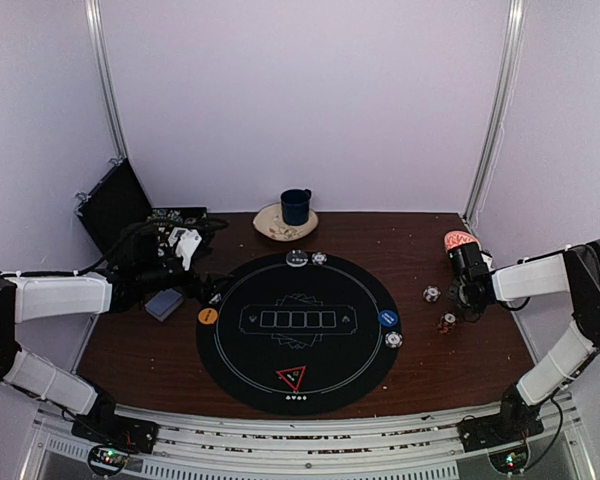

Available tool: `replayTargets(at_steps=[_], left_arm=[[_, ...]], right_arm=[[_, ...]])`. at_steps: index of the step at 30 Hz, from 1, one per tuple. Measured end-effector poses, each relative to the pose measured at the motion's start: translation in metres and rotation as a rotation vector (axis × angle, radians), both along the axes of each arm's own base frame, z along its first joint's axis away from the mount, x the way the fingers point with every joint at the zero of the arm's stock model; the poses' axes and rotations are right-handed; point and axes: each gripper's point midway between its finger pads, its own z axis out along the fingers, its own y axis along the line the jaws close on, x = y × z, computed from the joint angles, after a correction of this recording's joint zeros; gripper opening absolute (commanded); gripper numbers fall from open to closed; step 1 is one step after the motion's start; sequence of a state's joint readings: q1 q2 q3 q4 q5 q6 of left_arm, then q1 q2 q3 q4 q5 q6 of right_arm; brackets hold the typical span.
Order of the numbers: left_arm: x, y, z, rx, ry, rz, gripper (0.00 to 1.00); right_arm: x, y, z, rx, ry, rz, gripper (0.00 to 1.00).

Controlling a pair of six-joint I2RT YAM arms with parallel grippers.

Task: Distribute texas hold em gaming equipment
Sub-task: Pick up the pile of poker chips from the pile of poker chips.

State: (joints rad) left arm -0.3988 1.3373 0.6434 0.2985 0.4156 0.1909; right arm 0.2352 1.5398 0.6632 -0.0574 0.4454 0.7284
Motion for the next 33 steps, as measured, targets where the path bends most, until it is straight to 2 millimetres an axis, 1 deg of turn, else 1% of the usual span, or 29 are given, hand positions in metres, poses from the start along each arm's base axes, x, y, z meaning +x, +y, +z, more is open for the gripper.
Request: replayTargets(at_steps=[4,12,16,20,24,27,29,32,33], left_arm=[[0.000,0.000,0.000,0.000,0.000,0.000,0.98],[0.000,0.000,0.000,-0.001,0.001,0.001,0.98],[0.000,0.000,0.000,-0.001,0.002,0.002,0.98],[0.000,0.000,0.000,-0.001,0.003,0.002,0.98],[0.000,0.000,-0.003,0.001,0.009,0.002,0.98],[0.001,0.000,-0.003,0.002,0.010,0.002,0.98],[0.001,0.000,-0.004,0.002,0.011,0.003,0.98],[0.001,0.001,-0.004,0.004,0.010,0.008,0.98],[0.002,0.001,-0.004,0.005,0.011,0.009,0.98]], right_arm=[[0.000,0.000,0.000,0.000,0.000,0.000,0.22],[0.000,0.000,0.001,0.001,-0.003,0.001,0.21],[0.002,0.001,0.010,0.006,-0.031,0.004,0.18],[0.004,0.001,0.021,0.011,-0.067,0.008,0.18],[0.005,0.002,0.024,0.010,-0.079,0.015,0.18],[0.005,0.009,0.027,0.006,-0.084,0.038,0.18],[0.005,0.017,0.031,0.000,-0.090,0.070,0.18],[0.005,0.041,0.039,-0.013,-0.103,0.151,0.18],[0.004,0.052,0.042,-0.018,-0.108,0.187,0.19]])
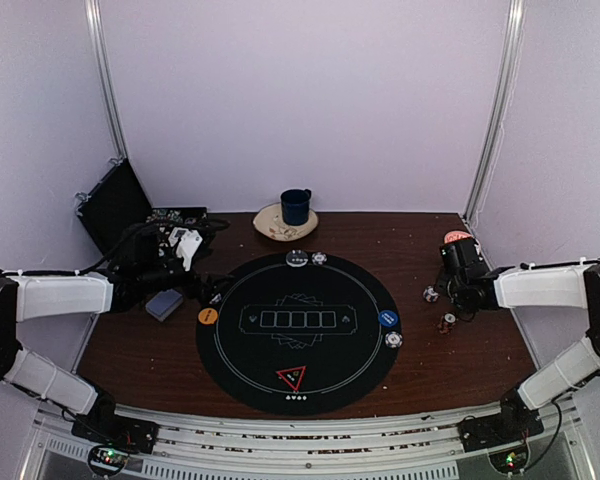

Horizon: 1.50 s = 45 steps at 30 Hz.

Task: Distribute texas hold em gaming equipment
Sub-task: Pick up the pile of poker chips from the pile of poker chips, then place the poker chips pile in the small blind area.

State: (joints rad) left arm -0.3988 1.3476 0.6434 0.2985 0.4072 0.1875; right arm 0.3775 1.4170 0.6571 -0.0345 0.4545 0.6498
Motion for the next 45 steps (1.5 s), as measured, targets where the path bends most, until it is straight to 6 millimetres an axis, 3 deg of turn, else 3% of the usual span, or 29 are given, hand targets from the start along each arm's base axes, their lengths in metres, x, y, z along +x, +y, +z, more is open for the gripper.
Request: replayTargets(at_steps=[6,11,15,18,23,27,32,36,45], left_arm=[[0.001,0.001,-0.001,0.005,-0.001,0.011,0.98],[0.003,0.003,-0.001,0.010,-0.004,0.024,0.98],[0.003,0.003,-0.001,0.010,-0.004,0.025,0.98],[0.003,0.003,-0.001,0.011,-0.004,0.025,0.98],[0.003,0.003,-0.001,0.011,-0.004,0.026,0.98],[0.003,0.004,-0.001,0.011,-0.004,0.026,0.98],[0.003,0.004,-0.001,0.011,-0.005,0.026,0.98],[0.003,0.004,0.002,0.008,-0.010,0.027,0.98],[0.003,0.004,0.003,0.006,-0.012,0.027,0.98]], right_arm=[[-0.004,0.081,0.026,-0.047,-0.031,0.245,0.20],[-0.019,0.148,0.047,-0.079,-0.056,0.452,0.21],[-0.041,0.184,0.033,-0.089,-0.011,0.604,0.21],[-0.057,0.198,0.019,-0.094,0.027,0.683,0.21],[-0.088,0.215,-0.005,-0.089,0.092,0.775,0.22],[-0.112,0.233,-0.008,-0.027,0.108,0.797,0.22],[-0.136,0.240,-0.014,0.052,0.134,0.739,0.21],[-0.151,0.233,-0.025,0.096,0.152,0.652,0.21],[-0.171,0.196,-0.048,0.131,0.169,0.465,0.20]])
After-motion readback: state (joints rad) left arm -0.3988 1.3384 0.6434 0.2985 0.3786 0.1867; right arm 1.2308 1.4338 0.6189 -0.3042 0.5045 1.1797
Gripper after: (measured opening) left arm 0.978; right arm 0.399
